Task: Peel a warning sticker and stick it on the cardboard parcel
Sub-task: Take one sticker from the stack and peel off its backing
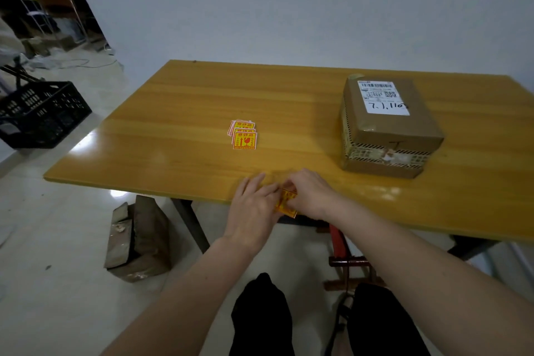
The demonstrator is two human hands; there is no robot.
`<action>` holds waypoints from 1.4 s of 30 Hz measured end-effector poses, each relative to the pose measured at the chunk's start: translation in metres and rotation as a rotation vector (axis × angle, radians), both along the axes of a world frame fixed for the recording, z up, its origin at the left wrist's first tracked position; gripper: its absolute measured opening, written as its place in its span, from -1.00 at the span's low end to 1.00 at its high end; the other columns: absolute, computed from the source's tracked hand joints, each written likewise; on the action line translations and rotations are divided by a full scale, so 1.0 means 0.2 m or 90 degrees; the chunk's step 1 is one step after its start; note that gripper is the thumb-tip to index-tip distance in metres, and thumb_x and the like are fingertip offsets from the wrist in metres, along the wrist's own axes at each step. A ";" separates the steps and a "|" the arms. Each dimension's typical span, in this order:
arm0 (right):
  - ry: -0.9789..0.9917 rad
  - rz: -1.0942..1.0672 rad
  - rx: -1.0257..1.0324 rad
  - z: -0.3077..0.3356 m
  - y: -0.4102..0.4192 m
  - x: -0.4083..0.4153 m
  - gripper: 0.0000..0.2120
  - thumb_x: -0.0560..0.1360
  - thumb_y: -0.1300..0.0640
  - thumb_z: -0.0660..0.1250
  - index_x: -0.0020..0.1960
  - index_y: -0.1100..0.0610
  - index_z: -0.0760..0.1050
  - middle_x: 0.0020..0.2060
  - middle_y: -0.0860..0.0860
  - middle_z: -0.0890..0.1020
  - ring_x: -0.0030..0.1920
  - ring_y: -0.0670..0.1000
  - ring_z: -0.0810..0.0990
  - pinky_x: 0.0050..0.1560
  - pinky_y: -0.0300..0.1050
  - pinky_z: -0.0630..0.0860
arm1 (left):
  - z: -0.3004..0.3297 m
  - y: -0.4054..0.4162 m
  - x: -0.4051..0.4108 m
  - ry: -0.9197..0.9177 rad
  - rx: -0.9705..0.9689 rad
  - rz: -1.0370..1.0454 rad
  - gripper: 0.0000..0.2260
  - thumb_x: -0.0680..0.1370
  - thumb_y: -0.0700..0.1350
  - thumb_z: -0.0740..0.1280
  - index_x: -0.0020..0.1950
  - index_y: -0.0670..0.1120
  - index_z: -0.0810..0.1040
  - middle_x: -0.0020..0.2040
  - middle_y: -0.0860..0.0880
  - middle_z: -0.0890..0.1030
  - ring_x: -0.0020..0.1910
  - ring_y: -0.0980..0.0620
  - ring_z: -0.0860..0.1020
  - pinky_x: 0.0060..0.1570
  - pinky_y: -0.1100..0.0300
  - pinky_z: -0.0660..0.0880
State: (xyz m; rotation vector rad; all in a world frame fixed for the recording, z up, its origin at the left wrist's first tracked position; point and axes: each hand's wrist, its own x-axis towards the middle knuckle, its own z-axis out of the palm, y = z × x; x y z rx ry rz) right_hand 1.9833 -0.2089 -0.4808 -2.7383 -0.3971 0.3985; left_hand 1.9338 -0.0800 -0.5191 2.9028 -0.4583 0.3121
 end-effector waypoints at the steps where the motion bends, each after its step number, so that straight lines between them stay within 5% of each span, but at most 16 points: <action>1: 0.009 -0.003 0.030 0.01 -0.03 -0.02 -0.66 0.42 0.22 0.36 0.18 0.20 0.55 0.15 0.16 0.58 0.22 0.16 0.51 0.20 0.00 0.46 | -0.01 0.00 0.00 -0.028 -0.024 -0.011 -0.74 0.36 -0.06 0.51 0.02 -0.06 0.67 0.13 0.00 0.66 0.29 -0.20 0.48 0.25 -0.10 0.37; 3: 0.012 -0.016 0.096 0.03 -0.09 -0.06 -0.62 0.48 0.23 0.31 0.29 0.17 0.48 0.22 0.12 0.56 0.25 0.11 0.50 0.25 -0.04 0.45 | 0.00 -0.02 0.00 -0.070 -0.127 0.008 -0.89 0.29 -0.14 0.55 -0.21 -0.08 0.71 -0.06 -0.03 0.71 0.06 -0.20 0.59 0.03 -0.01 0.47; 7: -0.096 -0.112 0.230 0.09 -0.22 -0.17 -0.75 0.56 0.25 0.20 0.18 0.14 0.54 0.11 0.05 0.59 0.14 0.03 0.55 0.15 -0.13 0.46 | 0.08 -0.10 -0.07 -0.007 -0.390 0.197 -0.83 0.45 -0.03 0.43 -0.20 -0.13 0.70 -0.12 -0.01 0.64 -0.05 -0.01 0.45 -0.11 0.17 0.32; 9: -0.087 -0.172 0.329 0.14 -0.25 -0.25 -0.82 0.56 0.14 0.23 -0.03 0.19 0.58 -0.15 0.04 0.62 -0.08 0.04 0.58 -0.02 -0.06 0.52 | 0.12 -0.15 -0.13 -0.054 -0.412 0.220 -0.88 0.42 -0.04 0.46 -0.22 -0.08 0.70 -0.21 -0.03 0.64 -0.12 -0.04 0.49 -0.13 0.09 0.40; 12: 0.097 -0.249 0.552 0.21 -0.27 -0.36 -0.60 0.53 -0.05 0.27 -0.18 0.31 0.57 -0.43 0.03 0.54 -0.40 0.01 0.51 -0.38 -0.14 0.47 | 0.16 -0.22 -0.19 -0.158 -0.363 0.218 -0.91 0.31 -0.16 0.54 -0.23 -0.01 0.70 -0.29 -0.02 0.63 -0.21 -0.09 0.54 -0.17 0.09 0.42; 16: 0.143 -0.328 0.706 0.23 -0.33 -0.45 -0.75 0.45 0.14 0.41 -0.36 0.20 0.51 -0.49 0.06 0.56 -0.55 -0.09 0.47 -0.55 -0.27 0.41 | 0.22 -0.32 -0.25 -0.217 -0.320 0.161 -0.70 0.28 -0.30 0.51 -0.07 -0.02 0.68 -0.18 -0.01 0.62 -0.13 -0.08 0.56 -0.10 0.11 0.43; 19: 0.093 -0.347 0.730 0.25 -0.35 -0.45 -0.75 0.43 0.19 0.43 -0.40 0.16 0.51 -0.56 -0.01 0.56 -0.54 -0.11 0.46 -0.53 -0.31 0.40 | 0.30 -0.36 -0.25 0.080 -0.647 0.232 -0.53 0.47 -0.32 0.37 0.34 -0.04 0.43 0.10 0.01 0.58 0.02 0.05 0.55 -0.02 0.21 0.51; 21: 0.062 -0.346 0.756 0.25 -0.38 -0.48 -0.75 0.41 0.20 0.45 -0.41 0.15 0.51 -0.55 -0.02 0.53 -0.53 -0.12 0.43 -0.50 -0.31 0.39 | 0.37 -0.39 -0.27 0.321 -1.010 0.232 -0.62 0.52 -0.33 0.26 0.33 -0.14 0.41 0.10 -0.15 0.61 -0.05 -0.01 0.59 -0.07 0.21 0.58; 23: 0.040 -0.351 0.791 0.25 -0.41 -0.50 -0.76 0.40 0.21 0.45 -0.41 0.15 0.50 -0.56 -0.03 0.50 -0.54 -0.13 0.40 -0.51 -0.31 0.38 | 0.40 -0.40 -0.29 0.436 -1.190 0.188 -0.78 0.54 -0.26 0.18 0.14 -0.20 0.52 -0.05 -0.19 0.64 -0.15 -0.05 0.61 -0.10 0.11 0.60; 26: 0.044 -0.343 0.815 0.24 -0.43 -0.52 -0.79 0.41 0.21 0.45 -0.38 0.16 0.54 -0.53 -0.01 0.52 -0.52 -0.12 0.41 -0.50 -0.31 0.39 | 0.39 -0.42 -0.32 0.416 -1.155 0.138 -0.88 0.54 -0.15 0.30 -0.01 -0.16 0.60 -0.13 -0.12 0.66 -0.15 0.00 0.61 -0.08 0.11 0.57; 32: 0.082 -0.304 0.813 0.26 -0.47 -0.54 -0.79 0.41 0.23 0.44 -0.39 0.10 0.58 -0.50 -0.02 0.56 -0.45 -0.08 0.46 -0.38 -0.23 0.44 | 0.39 -0.45 -0.35 0.314 -1.103 0.173 -0.93 0.45 -0.27 0.42 -0.19 -0.12 0.63 -0.27 -0.01 0.68 -0.32 0.15 0.60 -0.14 0.23 0.59; 37: 0.088 -0.331 0.832 0.26 -0.47 -0.53 -0.77 0.43 0.21 0.42 -0.40 0.10 0.58 -0.49 0.00 0.58 -0.41 -0.05 0.48 -0.33 -0.18 0.44 | 0.42 -0.47 -0.37 0.270 -1.083 0.147 -0.72 0.40 -0.36 0.44 0.00 -0.06 0.54 -0.24 -0.04 0.70 -0.23 0.05 0.67 -0.12 0.19 0.63; 42: 0.083 -0.287 0.782 0.26 -0.48 -0.52 -0.79 0.45 0.22 0.40 -0.36 0.15 0.59 -0.49 0.01 0.56 -0.44 -0.06 0.47 -0.37 -0.23 0.44 | 0.43 -0.44 -0.36 0.266 -0.978 0.158 -0.93 0.49 -0.18 0.39 -0.19 -0.06 0.59 -0.30 0.03 0.68 -0.33 0.18 0.61 -0.21 0.30 0.57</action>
